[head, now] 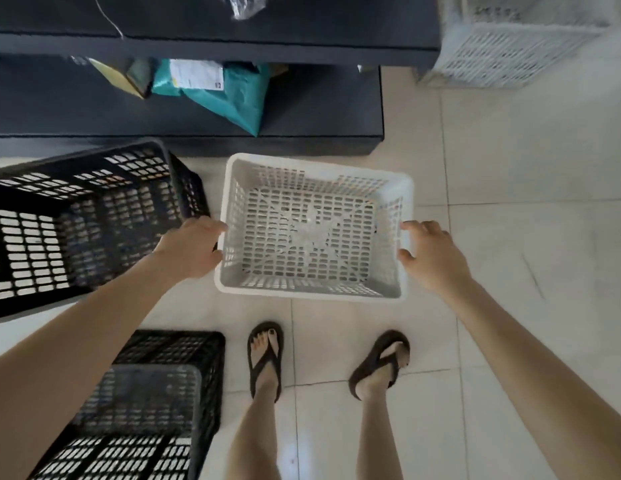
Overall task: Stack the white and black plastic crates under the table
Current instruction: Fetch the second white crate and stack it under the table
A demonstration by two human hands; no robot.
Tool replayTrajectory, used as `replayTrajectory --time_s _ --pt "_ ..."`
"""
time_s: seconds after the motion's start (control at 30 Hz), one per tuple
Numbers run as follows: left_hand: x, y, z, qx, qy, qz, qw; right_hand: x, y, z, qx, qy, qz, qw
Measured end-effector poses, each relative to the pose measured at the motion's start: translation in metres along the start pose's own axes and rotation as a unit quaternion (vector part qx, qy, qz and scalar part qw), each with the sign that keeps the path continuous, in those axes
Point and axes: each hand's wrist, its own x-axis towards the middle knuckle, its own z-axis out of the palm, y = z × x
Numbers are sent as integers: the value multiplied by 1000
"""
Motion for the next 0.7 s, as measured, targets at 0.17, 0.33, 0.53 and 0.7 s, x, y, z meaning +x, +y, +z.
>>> replayTrajectory --time_s 0.17,0.33,0.53,0.7 --pt "86 -7 63 16 -9 -25 1000 58 24 83 26 -10 40 999" --pt "142 -12 108 2 -3 -86 996 100 49 146 45 -51 102 992" --pt "181 -10 134 -70 73 -119 988 137 73 184 80 -61 134 986" --pt "181 -5 136 -34 99 -130 986 152 80 184 76 -22 134 988"
